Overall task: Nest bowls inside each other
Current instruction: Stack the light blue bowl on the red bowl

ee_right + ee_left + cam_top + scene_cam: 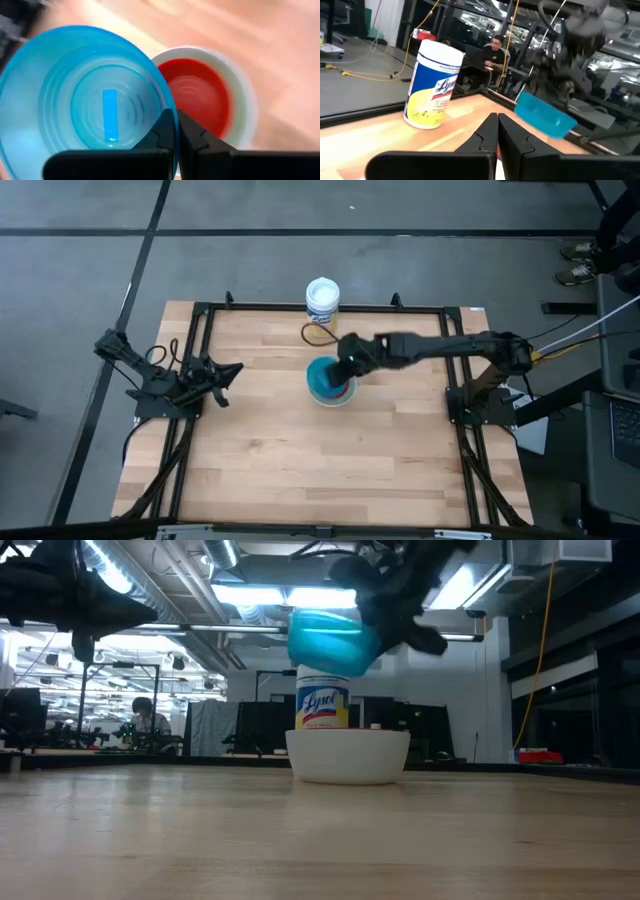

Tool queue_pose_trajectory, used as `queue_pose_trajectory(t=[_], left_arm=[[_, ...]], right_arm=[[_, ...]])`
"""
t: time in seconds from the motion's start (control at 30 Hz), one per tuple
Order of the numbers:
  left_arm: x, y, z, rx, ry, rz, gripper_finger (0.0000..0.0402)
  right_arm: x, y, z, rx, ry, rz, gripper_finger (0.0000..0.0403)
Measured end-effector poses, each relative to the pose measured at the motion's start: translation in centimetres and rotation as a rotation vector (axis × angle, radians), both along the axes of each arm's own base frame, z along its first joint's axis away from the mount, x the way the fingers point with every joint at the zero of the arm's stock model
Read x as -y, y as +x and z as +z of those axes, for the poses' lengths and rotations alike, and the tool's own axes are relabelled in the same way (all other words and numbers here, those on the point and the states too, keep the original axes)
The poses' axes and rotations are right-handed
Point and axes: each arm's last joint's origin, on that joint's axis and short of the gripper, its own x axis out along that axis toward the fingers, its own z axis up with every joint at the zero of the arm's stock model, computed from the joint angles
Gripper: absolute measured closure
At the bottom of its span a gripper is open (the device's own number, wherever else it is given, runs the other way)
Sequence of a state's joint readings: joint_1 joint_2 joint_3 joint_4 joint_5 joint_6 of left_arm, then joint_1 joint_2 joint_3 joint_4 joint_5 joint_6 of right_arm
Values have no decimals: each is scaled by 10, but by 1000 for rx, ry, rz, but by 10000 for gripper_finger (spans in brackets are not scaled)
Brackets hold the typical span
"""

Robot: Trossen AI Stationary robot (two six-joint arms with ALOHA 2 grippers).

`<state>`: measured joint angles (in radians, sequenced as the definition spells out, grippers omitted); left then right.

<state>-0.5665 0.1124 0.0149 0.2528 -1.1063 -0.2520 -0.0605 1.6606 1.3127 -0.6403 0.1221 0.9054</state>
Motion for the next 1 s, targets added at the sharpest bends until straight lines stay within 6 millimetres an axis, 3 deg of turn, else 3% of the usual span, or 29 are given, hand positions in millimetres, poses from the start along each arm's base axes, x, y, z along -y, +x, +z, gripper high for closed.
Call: queue_pose_trajectory(t=[0.1, 0.23, 0.57, 1.0], left_arm=[[-1, 2, -1, -13, 3, 18, 400], [-2, 4, -3, -25, 12, 23, 397], [-6, 8, -5, -31, 24, 14, 399], [-8, 9, -7, -34, 9, -14, 393]], right_arm=[[16, 0, 14, -145, 14, 15, 402], [28, 2, 7, -244, 70, 41, 402], [26, 24, -30, -296, 77, 62, 402], [28, 34, -43, -287, -21, 63, 402]])
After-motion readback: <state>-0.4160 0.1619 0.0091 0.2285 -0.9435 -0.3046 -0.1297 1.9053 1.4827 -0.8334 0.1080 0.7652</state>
